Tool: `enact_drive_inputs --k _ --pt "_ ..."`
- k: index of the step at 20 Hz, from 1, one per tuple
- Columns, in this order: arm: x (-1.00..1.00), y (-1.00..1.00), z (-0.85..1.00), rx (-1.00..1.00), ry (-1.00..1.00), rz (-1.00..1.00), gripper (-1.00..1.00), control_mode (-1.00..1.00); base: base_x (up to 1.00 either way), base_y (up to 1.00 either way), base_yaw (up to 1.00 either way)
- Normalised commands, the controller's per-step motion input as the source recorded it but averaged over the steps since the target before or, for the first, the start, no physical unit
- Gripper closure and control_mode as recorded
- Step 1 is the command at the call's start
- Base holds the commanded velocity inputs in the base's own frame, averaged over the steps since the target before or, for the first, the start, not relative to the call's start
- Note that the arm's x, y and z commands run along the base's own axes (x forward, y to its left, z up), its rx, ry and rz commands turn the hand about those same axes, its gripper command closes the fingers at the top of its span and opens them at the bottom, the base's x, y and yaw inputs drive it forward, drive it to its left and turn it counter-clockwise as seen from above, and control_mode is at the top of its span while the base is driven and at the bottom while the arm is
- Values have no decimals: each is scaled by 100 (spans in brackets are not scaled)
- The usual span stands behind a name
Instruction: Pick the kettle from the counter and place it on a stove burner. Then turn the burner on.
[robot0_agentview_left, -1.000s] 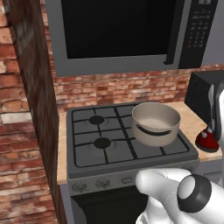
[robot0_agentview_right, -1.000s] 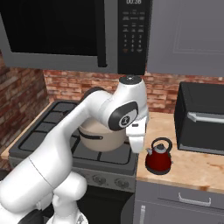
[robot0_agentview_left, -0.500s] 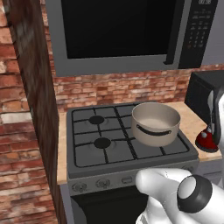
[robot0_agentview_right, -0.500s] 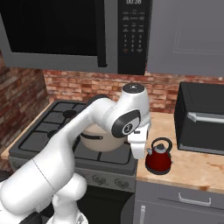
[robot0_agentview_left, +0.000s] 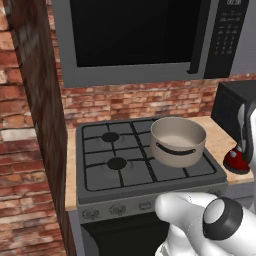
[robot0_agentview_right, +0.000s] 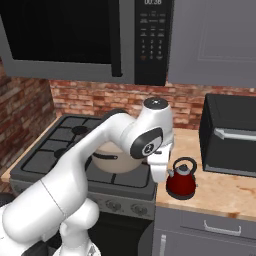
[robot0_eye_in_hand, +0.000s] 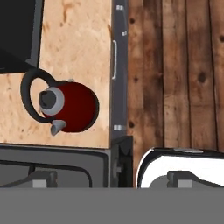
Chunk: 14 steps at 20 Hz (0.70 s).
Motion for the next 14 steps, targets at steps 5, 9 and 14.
enact_drive_inputs --k 5,9,14 --pt "16 -6 0 4 0 0 -100 -100 0 0 0" --pt "22 -5 0 3 0 0 -100 -100 0 0 0" --pt "21 -5 -1 3 0 0 -100 -100 0 0 0"
